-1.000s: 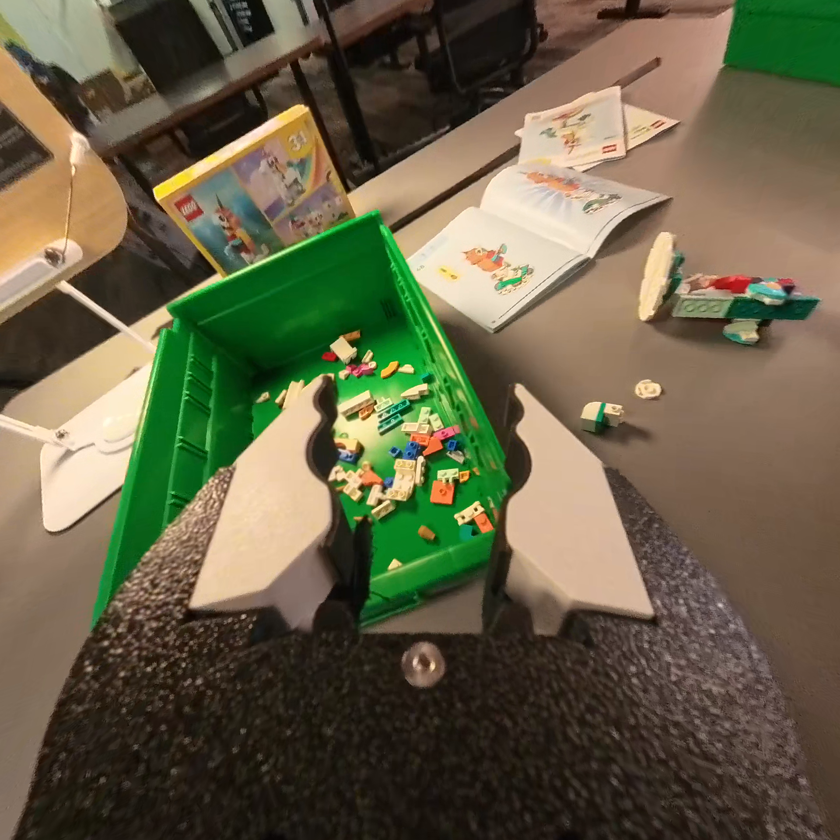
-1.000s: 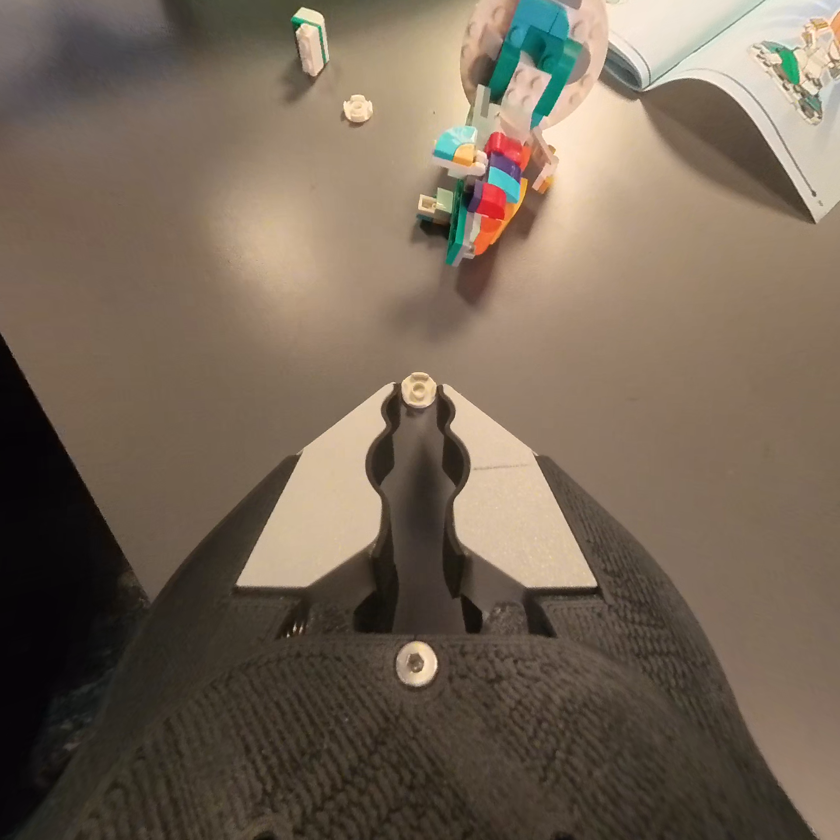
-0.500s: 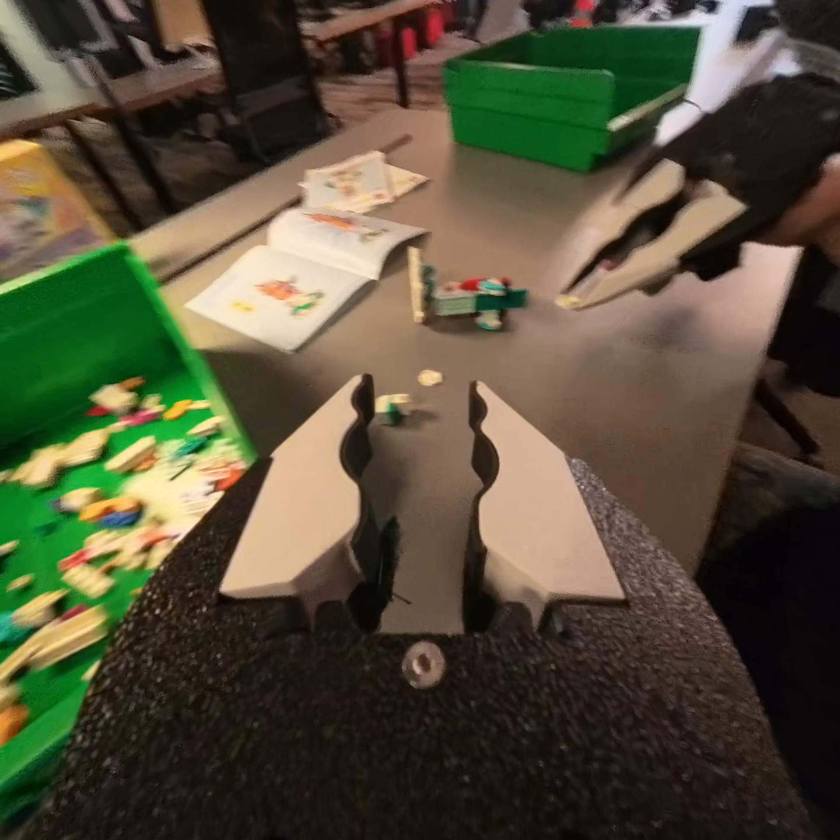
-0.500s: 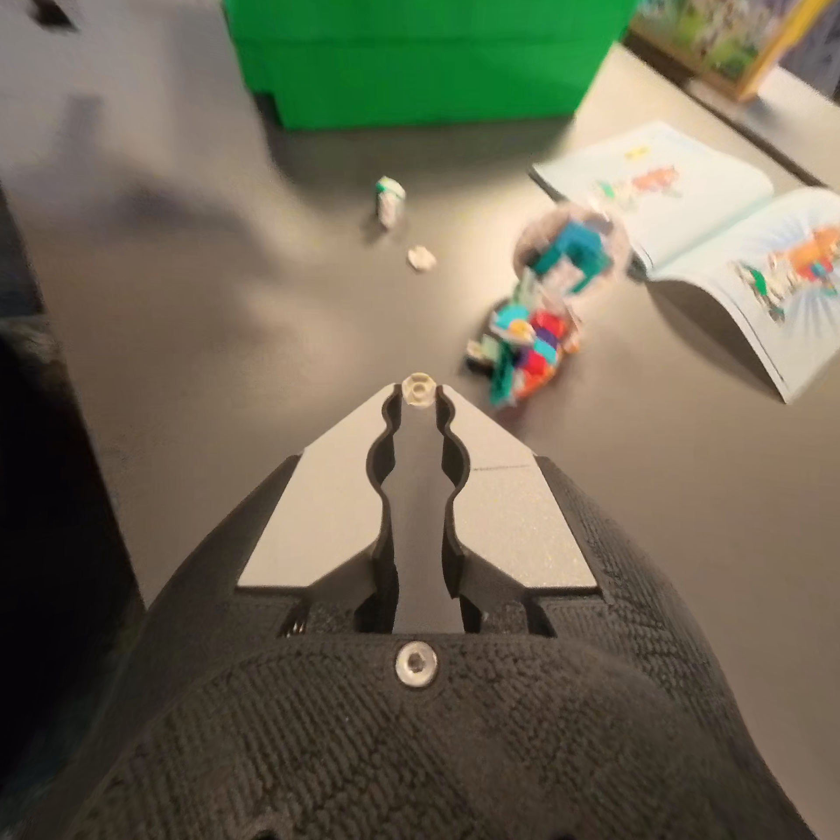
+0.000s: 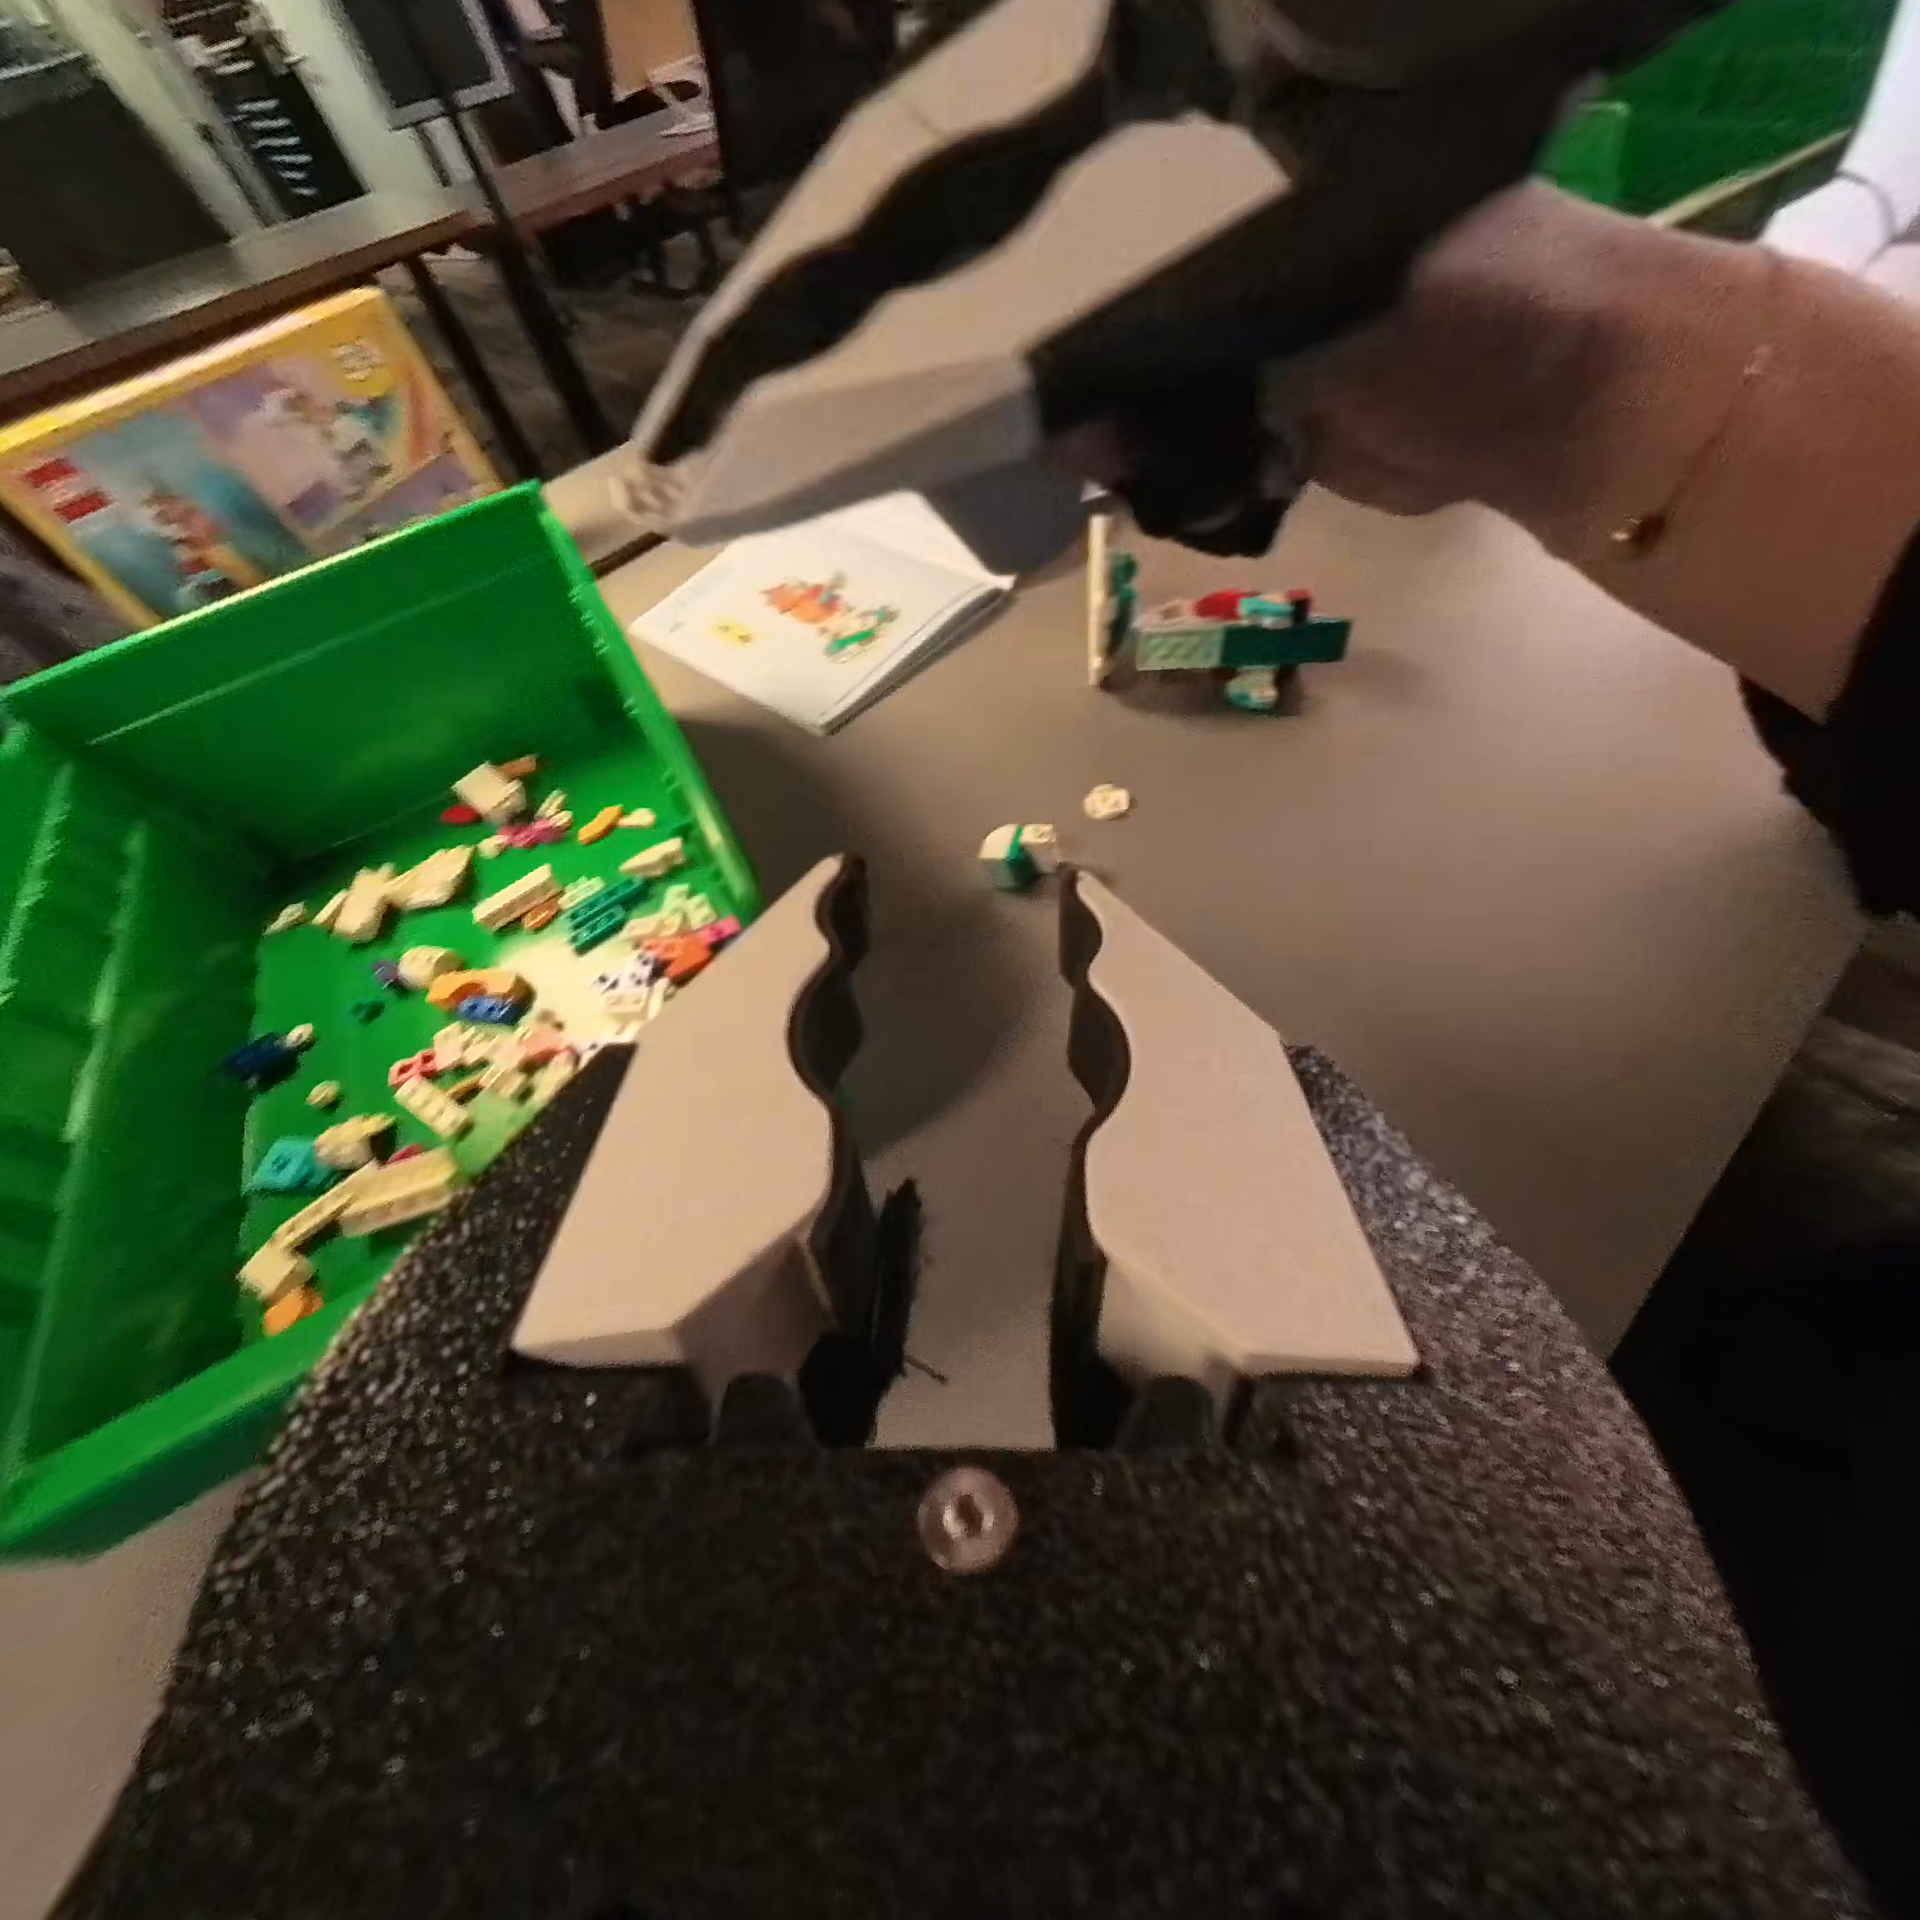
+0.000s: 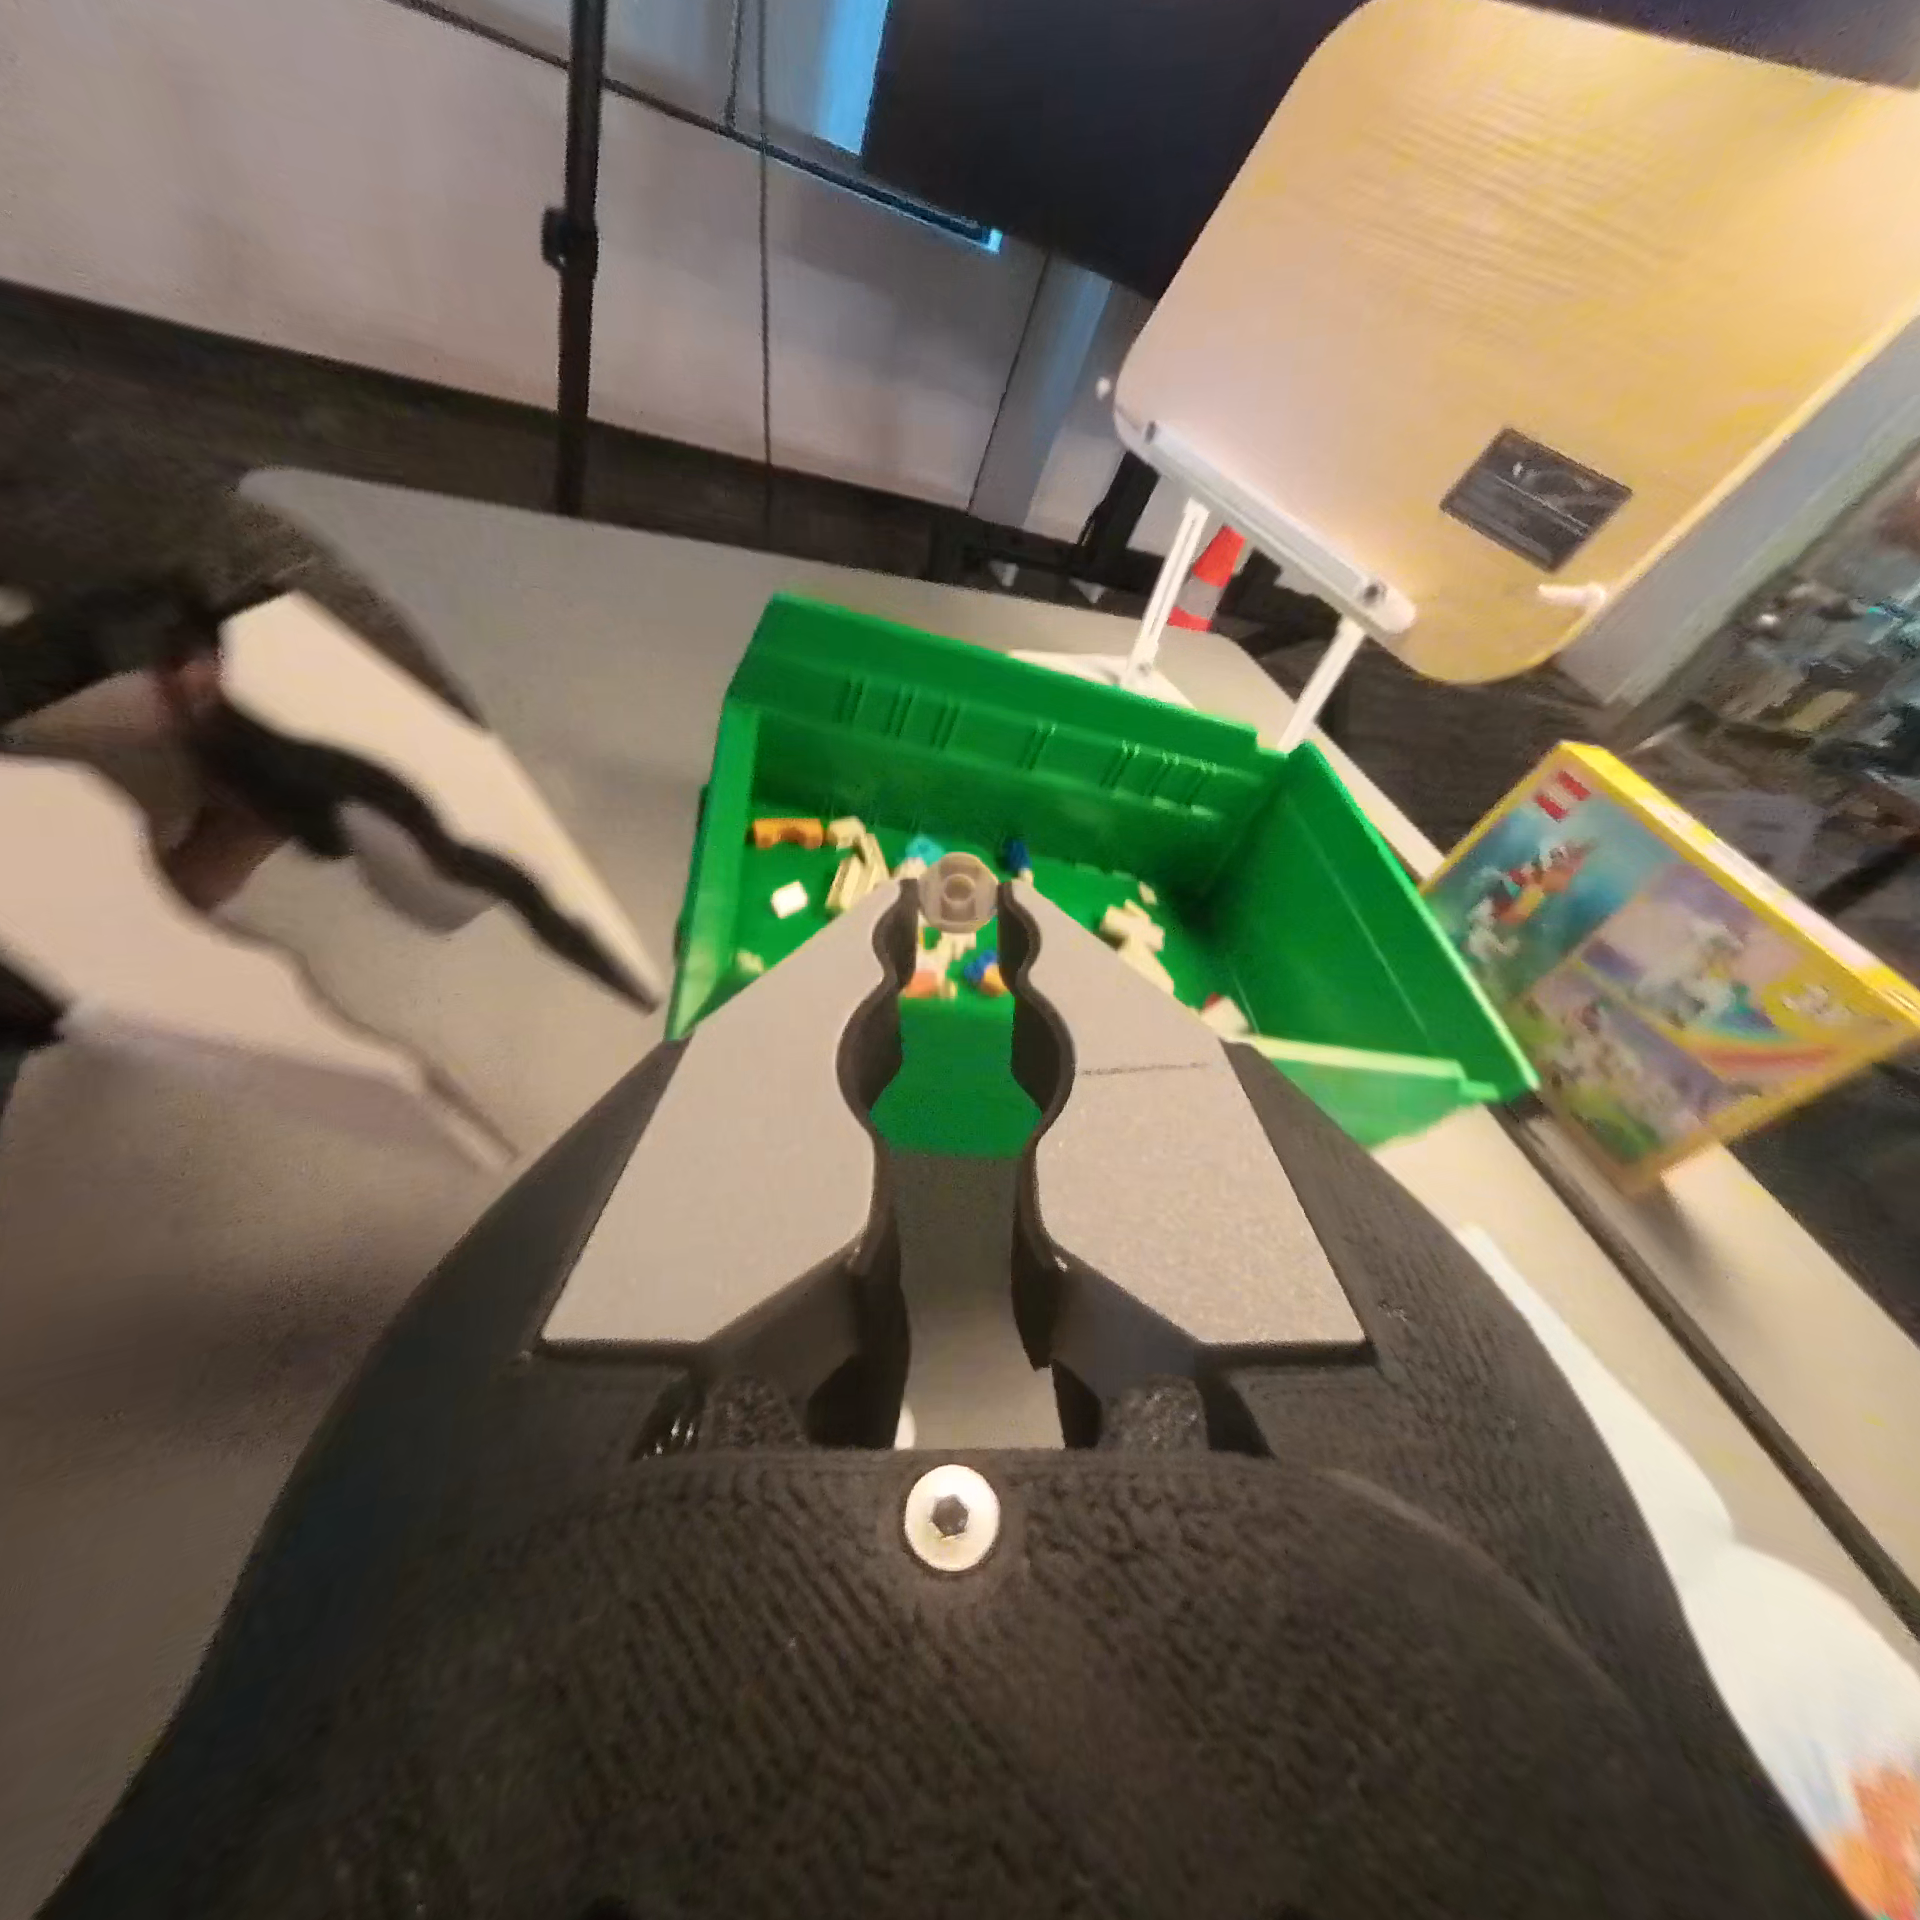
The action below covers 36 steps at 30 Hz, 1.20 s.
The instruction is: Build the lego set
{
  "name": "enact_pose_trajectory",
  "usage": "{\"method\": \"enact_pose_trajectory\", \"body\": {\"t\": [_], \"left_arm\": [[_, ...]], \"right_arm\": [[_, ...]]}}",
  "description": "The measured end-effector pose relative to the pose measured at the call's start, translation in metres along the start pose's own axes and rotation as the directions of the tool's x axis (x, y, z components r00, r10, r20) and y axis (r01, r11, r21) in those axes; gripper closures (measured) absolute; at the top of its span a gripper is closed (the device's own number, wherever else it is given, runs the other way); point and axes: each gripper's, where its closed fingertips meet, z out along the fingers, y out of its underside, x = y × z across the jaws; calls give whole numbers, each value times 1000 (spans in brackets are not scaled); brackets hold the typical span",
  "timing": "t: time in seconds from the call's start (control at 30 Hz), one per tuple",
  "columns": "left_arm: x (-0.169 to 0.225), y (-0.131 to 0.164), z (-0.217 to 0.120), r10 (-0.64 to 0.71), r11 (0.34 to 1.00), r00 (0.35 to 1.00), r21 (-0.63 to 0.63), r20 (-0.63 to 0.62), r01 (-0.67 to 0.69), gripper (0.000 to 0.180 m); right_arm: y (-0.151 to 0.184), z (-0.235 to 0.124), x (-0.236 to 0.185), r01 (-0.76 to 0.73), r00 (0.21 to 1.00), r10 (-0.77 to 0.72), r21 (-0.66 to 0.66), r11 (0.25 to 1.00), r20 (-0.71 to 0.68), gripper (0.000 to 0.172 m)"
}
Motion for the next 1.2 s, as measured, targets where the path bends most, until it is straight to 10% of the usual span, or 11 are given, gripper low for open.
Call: {"method": "enact_pose_trajectory", "body": {"t": [0.23, 0.43, 0.77, 1.2], "left_arm": [[-11, 3, -20, -31, 999, 999, 11, 42, 30, 146], [6, 0, -5, 19, 1000, 1000, 13, -20, -19, 146], [24, 6, 17, 28, 1000, 997, 7, -77, -27, 149], [35, 23, 60, 187, 976, 982, -111, -26, -189, 142]], "right_arm": [[2, 66, 5, -99, 985, 113, -113, 989, 132, 134], [11, 20, 28, -147, 989, 147, -81, 986, -8, 130], [161, -39, -25, -383, 922, 364, -444, 810, -130, 146], [135, -48, -32, -40, 999, 27, -351, 936, -42, 163]]}}
